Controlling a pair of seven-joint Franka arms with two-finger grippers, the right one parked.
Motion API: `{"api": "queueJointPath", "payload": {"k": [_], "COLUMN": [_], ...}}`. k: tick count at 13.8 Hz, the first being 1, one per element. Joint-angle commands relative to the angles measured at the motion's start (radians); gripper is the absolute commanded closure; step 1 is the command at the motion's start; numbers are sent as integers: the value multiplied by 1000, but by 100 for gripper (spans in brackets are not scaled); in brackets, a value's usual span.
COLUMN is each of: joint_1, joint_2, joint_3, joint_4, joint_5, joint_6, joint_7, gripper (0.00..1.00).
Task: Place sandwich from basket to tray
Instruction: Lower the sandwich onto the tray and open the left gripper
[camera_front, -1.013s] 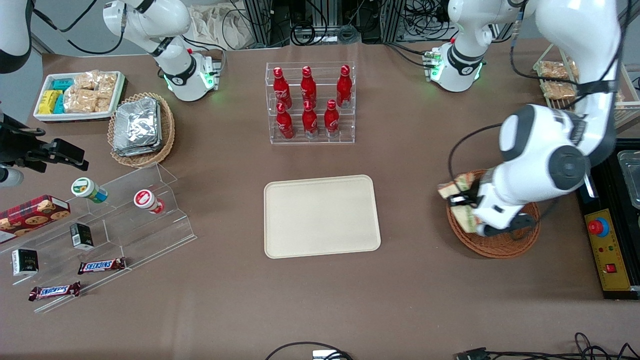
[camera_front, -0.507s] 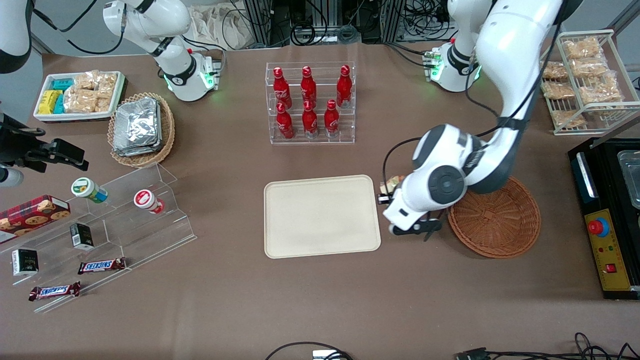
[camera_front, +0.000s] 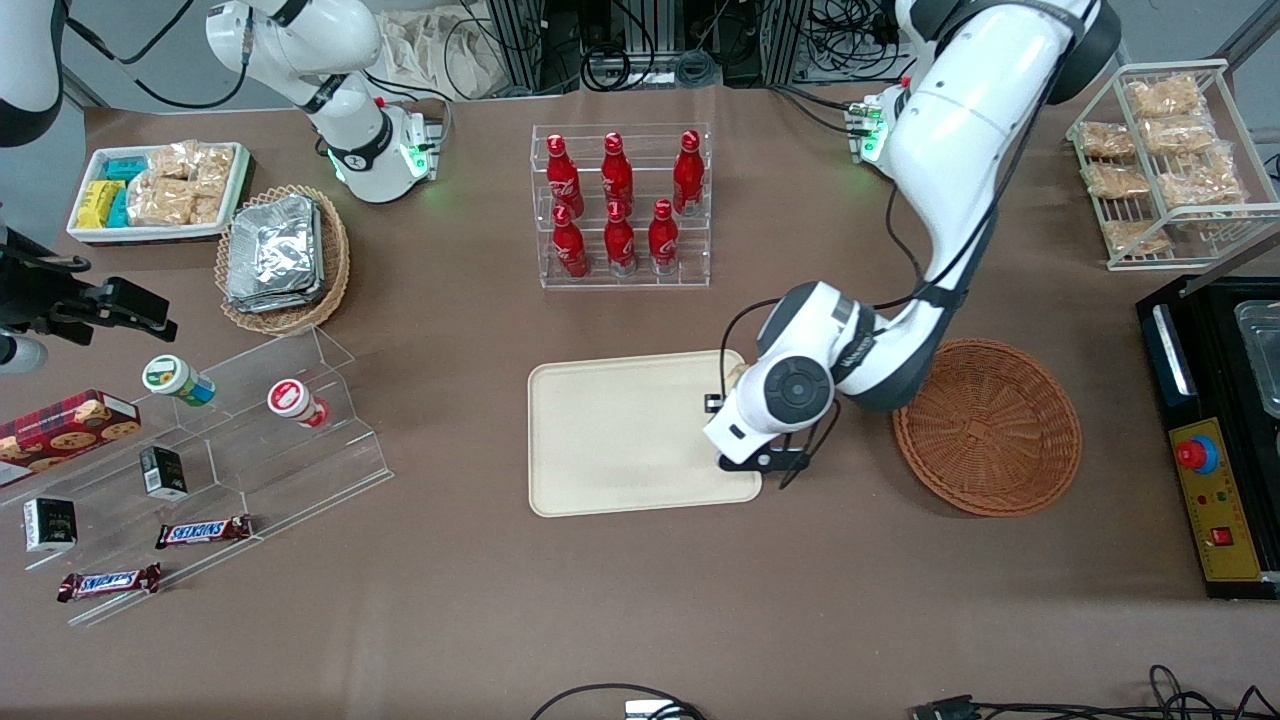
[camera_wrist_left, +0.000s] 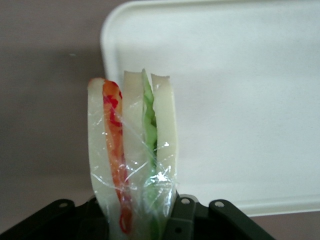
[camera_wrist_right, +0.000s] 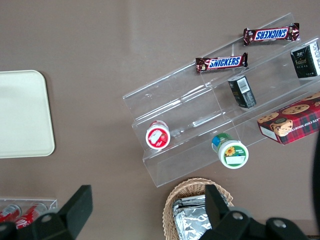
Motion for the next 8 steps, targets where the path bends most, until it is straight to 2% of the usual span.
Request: {"api": "queueJointPath", "payload": {"k": [1,6,7,8], "joint_1": [-34,-40,-40,-40], "joint_2": [51,91,97,100], "joint_3": [11,11,11,11], "joint_4": [42,42,42,42], "joint_5": [25,51,63,66], "joint_6": [30,33,33,39], "joint_7": [-12,-24,-29,-29], "gripper": [67,65,56,33]}}
